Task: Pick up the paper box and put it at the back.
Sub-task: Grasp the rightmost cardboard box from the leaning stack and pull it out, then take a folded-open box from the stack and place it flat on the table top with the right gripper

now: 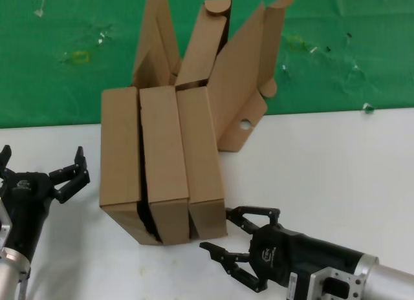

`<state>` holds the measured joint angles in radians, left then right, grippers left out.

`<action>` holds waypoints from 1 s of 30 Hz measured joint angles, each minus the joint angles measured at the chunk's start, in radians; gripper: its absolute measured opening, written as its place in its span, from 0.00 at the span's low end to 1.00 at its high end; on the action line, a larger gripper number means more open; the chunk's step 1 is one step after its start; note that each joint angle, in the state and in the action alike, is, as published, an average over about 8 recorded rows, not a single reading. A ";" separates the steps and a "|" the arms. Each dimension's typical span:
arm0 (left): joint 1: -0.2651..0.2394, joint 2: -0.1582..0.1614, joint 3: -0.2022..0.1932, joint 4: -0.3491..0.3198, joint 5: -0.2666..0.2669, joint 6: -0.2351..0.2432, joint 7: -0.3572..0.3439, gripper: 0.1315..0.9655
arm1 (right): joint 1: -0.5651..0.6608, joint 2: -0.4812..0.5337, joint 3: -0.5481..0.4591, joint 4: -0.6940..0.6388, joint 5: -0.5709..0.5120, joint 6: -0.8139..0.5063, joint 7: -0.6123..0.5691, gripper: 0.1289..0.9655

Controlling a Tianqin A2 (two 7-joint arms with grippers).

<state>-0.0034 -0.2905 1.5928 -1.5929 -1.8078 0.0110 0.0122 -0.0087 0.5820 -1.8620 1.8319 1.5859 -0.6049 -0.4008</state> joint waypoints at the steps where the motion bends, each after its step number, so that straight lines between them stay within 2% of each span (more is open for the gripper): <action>1: 0.000 0.000 0.000 0.000 0.000 0.000 0.000 0.80 | 0.002 0.001 -0.003 -0.001 0.000 0.001 0.002 0.37; 2: 0.000 0.000 0.000 0.000 0.000 0.000 0.000 0.82 | 0.004 0.003 -0.006 -0.002 0.000 0.002 0.004 0.34; 6: 0.000 0.000 0.000 0.000 0.000 0.000 0.000 0.89 | 0.011 0.012 -0.014 -0.005 -0.001 0.007 0.013 0.34; 8: 0.000 0.000 0.000 0.000 0.000 0.000 0.000 0.93 | 0.015 0.016 -0.016 -0.007 0.000 0.009 0.018 0.29; 14: 0.000 0.000 0.000 0.000 0.000 0.000 0.000 0.97 | 0.017 0.032 -0.017 -0.002 -0.003 0.021 0.032 0.15; 17: 0.000 0.000 0.000 0.000 0.000 0.000 0.000 1.00 | 0.013 0.042 -0.015 0.007 -0.008 0.030 0.042 0.12; 23: 0.000 0.000 0.000 0.000 0.000 0.000 0.000 1.00 | -0.005 0.076 -0.002 0.046 -0.032 0.050 0.078 0.05; 30: 0.000 0.000 0.000 0.000 0.000 0.000 0.000 1.00 | -0.044 0.164 0.069 0.135 -0.120 0.064 0.200 0.04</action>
<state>-0.0034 -0.2905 1.5928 -1.5929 -1.8078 0.0110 0.0122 -0.0526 0.7459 -1.7930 1.9666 1.4655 -0.5414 -0.2008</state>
